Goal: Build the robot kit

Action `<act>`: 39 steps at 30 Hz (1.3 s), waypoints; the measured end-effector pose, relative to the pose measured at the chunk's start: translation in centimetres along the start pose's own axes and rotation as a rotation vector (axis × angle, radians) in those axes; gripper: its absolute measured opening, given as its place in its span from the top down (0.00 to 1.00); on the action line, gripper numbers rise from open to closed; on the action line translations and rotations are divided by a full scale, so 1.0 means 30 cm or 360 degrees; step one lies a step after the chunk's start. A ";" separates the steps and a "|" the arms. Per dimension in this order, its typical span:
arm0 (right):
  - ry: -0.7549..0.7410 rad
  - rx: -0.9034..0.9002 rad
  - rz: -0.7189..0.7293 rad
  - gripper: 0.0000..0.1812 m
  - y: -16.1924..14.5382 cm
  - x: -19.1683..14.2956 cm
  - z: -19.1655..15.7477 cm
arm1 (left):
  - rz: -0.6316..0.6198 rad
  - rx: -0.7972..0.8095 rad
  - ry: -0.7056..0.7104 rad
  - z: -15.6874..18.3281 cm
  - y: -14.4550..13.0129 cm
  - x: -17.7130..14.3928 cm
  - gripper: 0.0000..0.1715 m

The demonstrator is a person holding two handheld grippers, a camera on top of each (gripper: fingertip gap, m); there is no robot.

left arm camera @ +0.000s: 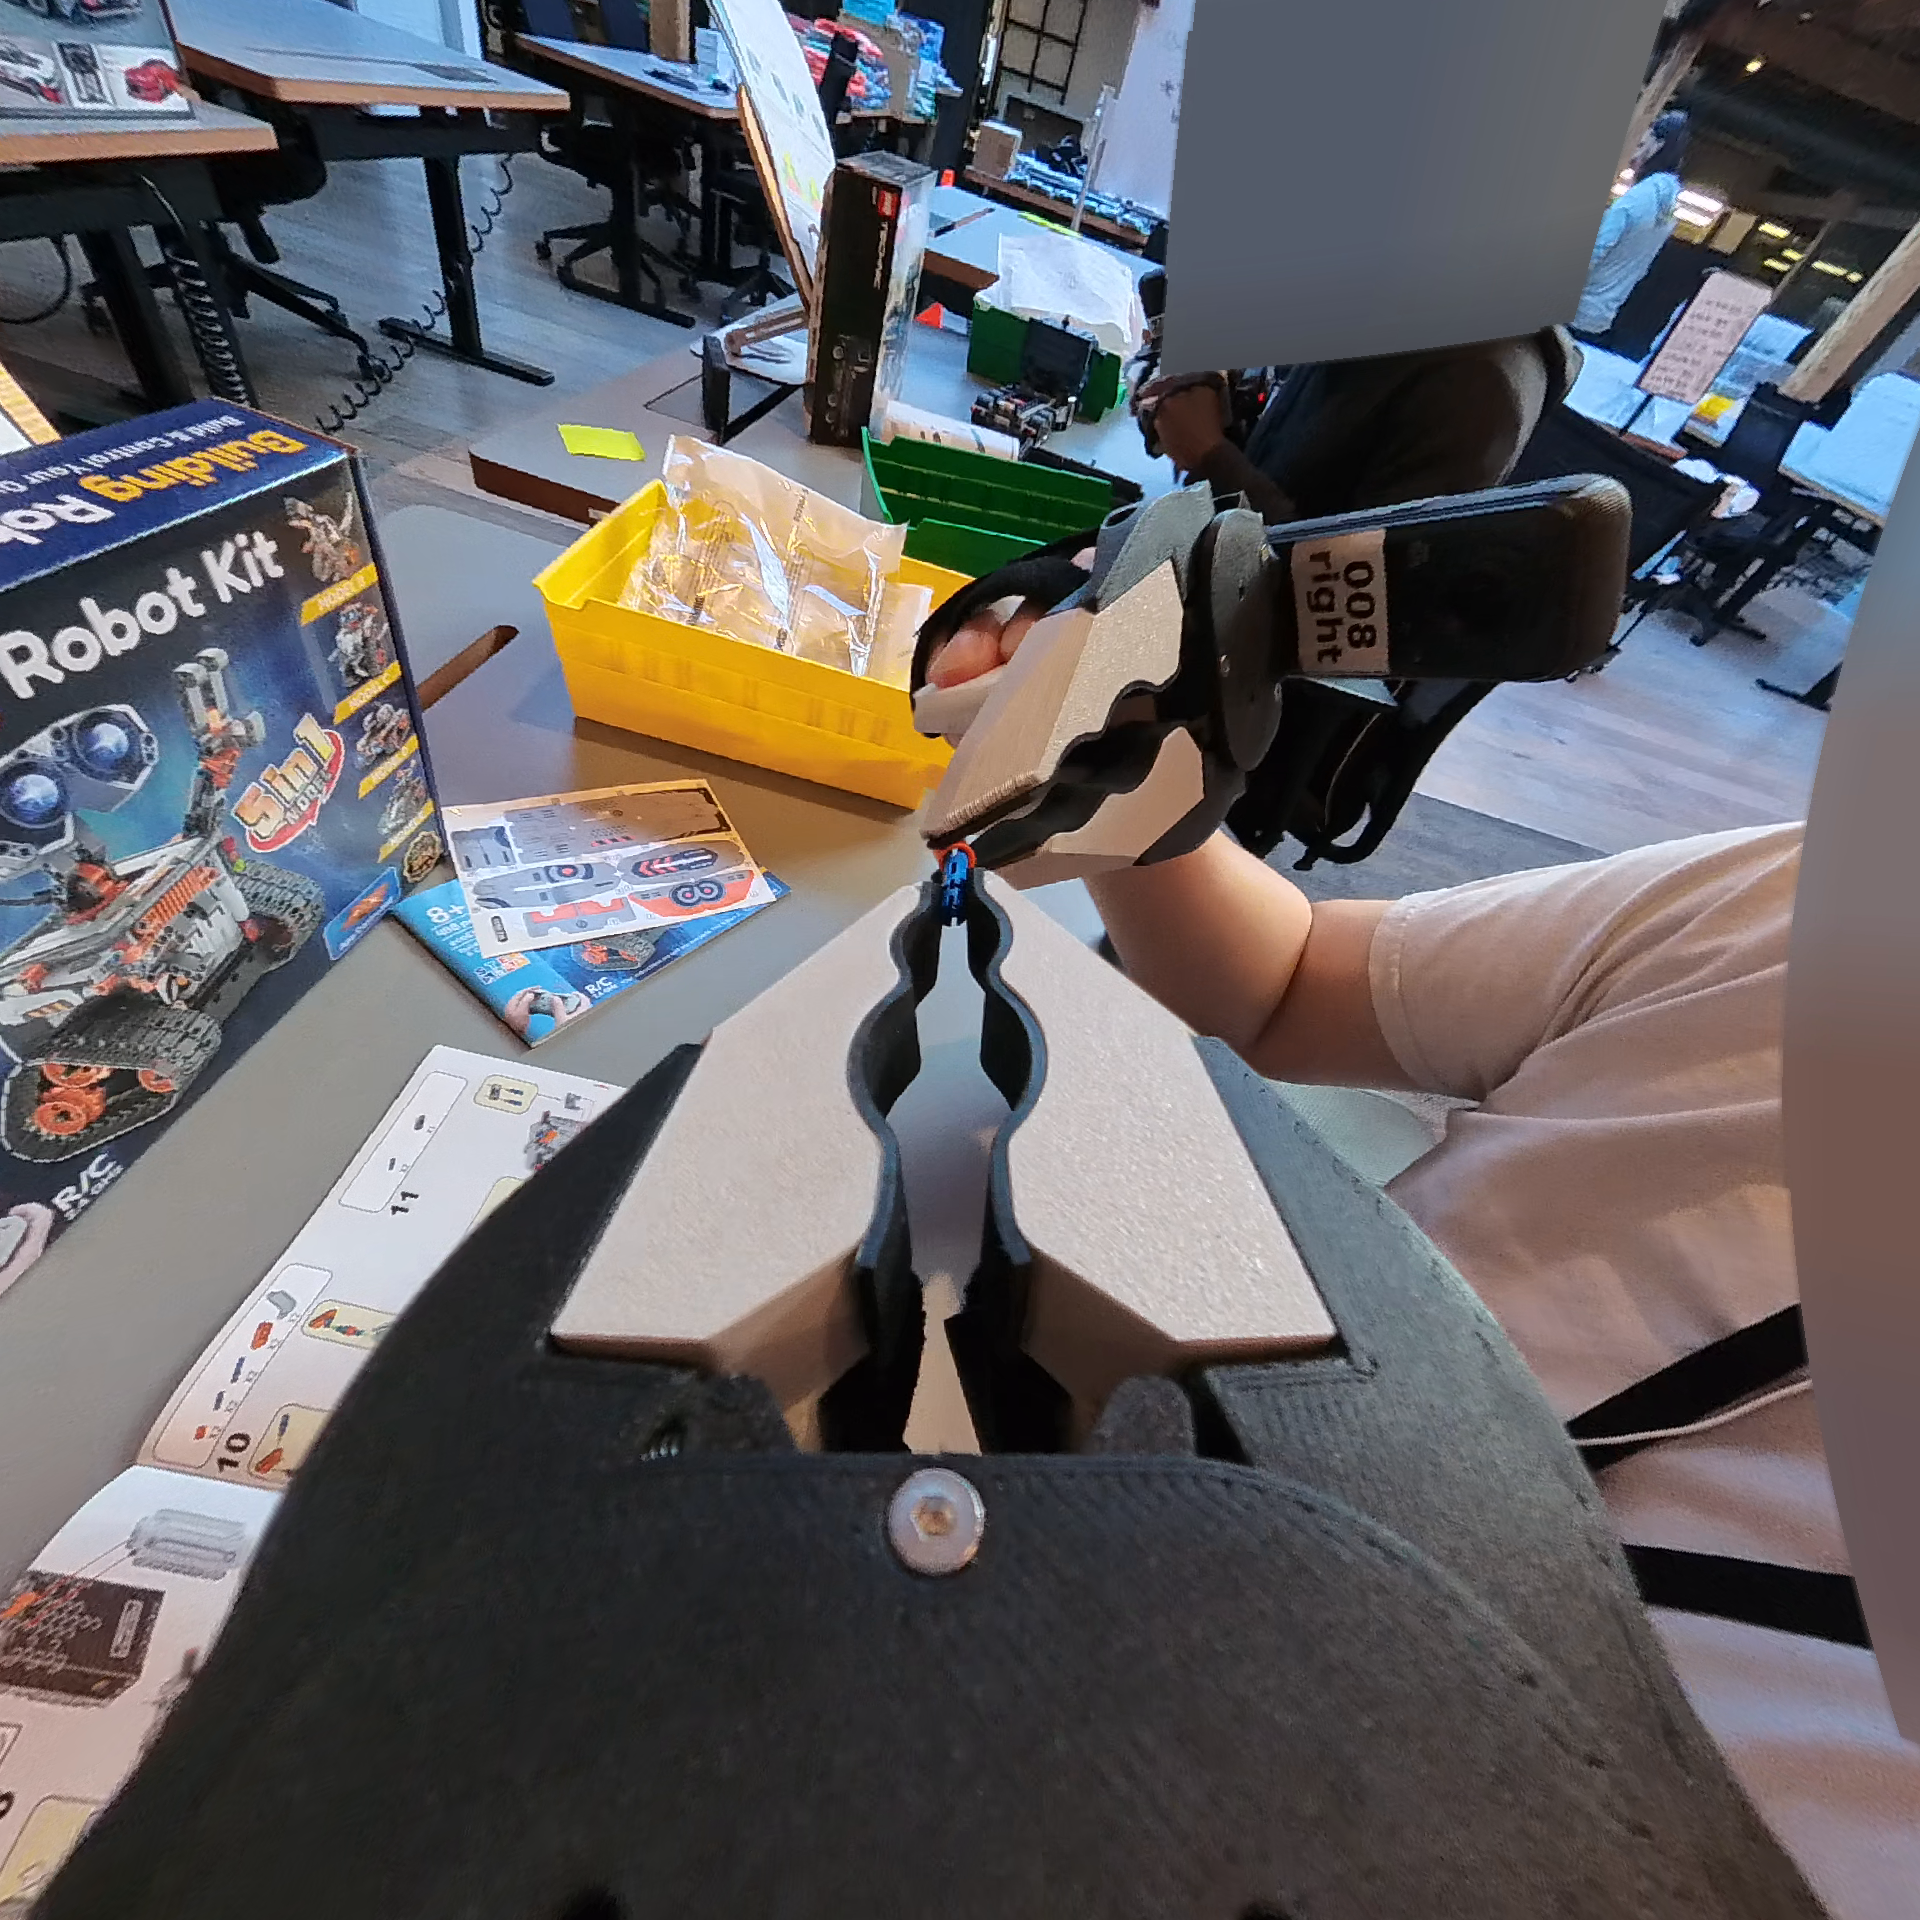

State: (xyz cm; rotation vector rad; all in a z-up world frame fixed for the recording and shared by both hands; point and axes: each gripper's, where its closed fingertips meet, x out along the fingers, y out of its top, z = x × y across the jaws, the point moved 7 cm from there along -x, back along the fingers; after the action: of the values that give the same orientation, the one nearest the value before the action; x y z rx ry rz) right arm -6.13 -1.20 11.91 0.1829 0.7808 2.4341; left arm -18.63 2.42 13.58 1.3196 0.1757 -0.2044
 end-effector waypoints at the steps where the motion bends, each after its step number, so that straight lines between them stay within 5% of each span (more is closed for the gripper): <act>1: 0.0009 0.0007 -0.0011 0.97 0.000 0.000 0.000 | -0.0016 0.0016 0.0020 0.002 -0.001 0.001 0.98; 20: -0.0105 -0.0002 -0.0403 0.97 -0.033 0.075 -0.016 | -0.0187 0.0269 0.0570 -0.010 -0.008 0.015 0.98; 27: -0.0073 -0.0059 -0.0357 0.97 -0.021 0.068 -0.025 | -0.0153 0.0159 0.0395 -0.016 -0.012 0.000 0.98; 35: -0.0105 -0.0081 -0.0459 0.97 -0.037 0.080 -0.029 | -0.0172 0.0185 0.0472 -0.033 -0.017 0.015 0.98; 39: -0.0009 -0.0080 -0.0230 0.97 0.005 0.090 -0.063 | -0.0053 0.0102 0.0291 -0.020 -0.003 0.024 0.98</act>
State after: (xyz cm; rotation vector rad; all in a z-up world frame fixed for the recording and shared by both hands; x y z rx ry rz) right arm -8.98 -0.72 10.34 0.1103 0.7049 2.3131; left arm -17.95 2.96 13.16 1.3996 0.3483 -0.1181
